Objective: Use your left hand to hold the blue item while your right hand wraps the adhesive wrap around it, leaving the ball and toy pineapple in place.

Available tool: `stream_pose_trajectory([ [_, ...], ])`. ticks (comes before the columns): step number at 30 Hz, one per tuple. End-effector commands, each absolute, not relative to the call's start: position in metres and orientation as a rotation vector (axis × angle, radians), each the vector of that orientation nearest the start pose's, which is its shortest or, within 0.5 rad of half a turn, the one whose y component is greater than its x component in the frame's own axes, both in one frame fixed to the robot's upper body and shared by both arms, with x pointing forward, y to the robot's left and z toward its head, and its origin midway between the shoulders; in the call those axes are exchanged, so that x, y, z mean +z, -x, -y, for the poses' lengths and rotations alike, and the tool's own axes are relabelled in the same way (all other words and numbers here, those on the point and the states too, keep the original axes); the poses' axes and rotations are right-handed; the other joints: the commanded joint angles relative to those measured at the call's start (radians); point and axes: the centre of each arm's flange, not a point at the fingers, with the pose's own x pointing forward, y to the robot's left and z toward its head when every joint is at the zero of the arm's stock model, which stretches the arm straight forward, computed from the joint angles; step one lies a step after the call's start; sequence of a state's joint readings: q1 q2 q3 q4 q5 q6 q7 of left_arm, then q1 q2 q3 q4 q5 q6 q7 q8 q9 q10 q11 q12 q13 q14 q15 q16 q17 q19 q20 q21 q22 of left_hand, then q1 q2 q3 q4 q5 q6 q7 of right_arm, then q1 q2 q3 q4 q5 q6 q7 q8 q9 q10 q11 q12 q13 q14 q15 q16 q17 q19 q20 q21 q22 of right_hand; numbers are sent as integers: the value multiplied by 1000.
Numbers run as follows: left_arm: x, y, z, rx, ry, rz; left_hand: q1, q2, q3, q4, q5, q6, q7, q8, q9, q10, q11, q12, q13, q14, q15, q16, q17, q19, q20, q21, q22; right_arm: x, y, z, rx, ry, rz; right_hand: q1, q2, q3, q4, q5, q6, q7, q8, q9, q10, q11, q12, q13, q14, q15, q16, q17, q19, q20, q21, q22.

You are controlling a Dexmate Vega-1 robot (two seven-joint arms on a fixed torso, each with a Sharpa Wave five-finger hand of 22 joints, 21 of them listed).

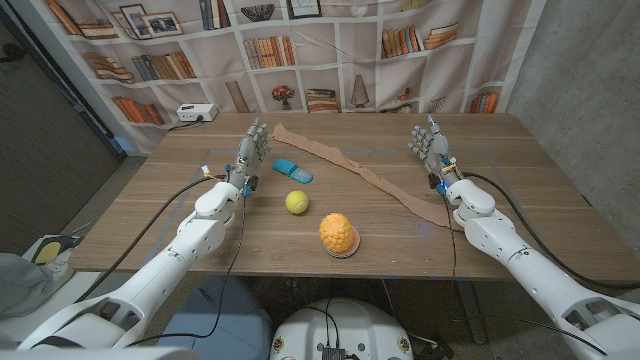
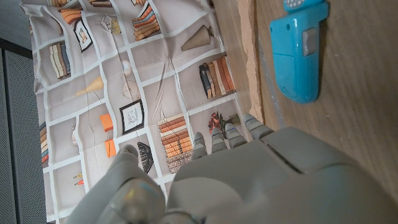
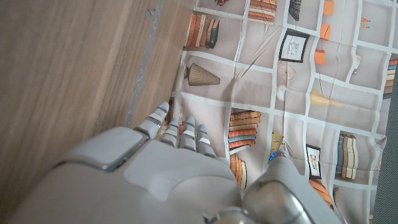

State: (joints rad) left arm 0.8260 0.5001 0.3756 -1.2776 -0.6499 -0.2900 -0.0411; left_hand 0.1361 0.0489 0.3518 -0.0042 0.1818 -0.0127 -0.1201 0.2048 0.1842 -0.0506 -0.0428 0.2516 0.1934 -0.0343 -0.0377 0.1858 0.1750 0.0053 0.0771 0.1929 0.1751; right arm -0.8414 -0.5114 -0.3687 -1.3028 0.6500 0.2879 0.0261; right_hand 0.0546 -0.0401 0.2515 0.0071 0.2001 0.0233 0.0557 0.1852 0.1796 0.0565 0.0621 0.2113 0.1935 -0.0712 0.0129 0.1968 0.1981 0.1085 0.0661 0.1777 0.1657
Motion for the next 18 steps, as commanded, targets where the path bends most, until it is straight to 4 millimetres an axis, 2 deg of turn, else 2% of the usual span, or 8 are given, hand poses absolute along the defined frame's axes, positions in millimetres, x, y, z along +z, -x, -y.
stream_pose_trajectory([
  [1, -24, -660, -288, -217, 41, 595, 9, -1, 6, -2, 6, 3, -10, 6, 2, -2, -1, 3, 3, -9, 0, 5, 5, -1, 11, 7, 2, -27, -653, 291, 201, -40, 596, 11, -2, 7, -3, 5, -2, 8, 6, 4, 0, 10, 5, 2, -8, 2, 4, 1, 7, -4, 6, 3],
  [8, -22, -660, -292, -208, 40, 609, 8, -1, 6, -3, 6, 5, -11, 5, 2, -2, -1, 2, 3, -10, 0, 4, 5, -1, 11, 6, 2, -23, -652, 288, 197, -37, 601, 11, -1, 7, -4, 4, -1, 7, 6, 4, 1, 9, 4, 2, -7, 0, 4, 1, 6, -3, 7, 3],
  [18, -18, -655, -293, -178, -77, 641, 7, 0, 6, -4, 6, 5, -10, 4, 2, 0, -2, 0, 4, -17, -1, 1, 5, -7, 9, 4, 2, -24, -650, 282, 190, -41, 598, 12, 0, 6, -5, 4, -1, 7, 7, 4, 2, 8, 3, 2, -7, 1, 4, 1, 5, -4, 7, 3],
])
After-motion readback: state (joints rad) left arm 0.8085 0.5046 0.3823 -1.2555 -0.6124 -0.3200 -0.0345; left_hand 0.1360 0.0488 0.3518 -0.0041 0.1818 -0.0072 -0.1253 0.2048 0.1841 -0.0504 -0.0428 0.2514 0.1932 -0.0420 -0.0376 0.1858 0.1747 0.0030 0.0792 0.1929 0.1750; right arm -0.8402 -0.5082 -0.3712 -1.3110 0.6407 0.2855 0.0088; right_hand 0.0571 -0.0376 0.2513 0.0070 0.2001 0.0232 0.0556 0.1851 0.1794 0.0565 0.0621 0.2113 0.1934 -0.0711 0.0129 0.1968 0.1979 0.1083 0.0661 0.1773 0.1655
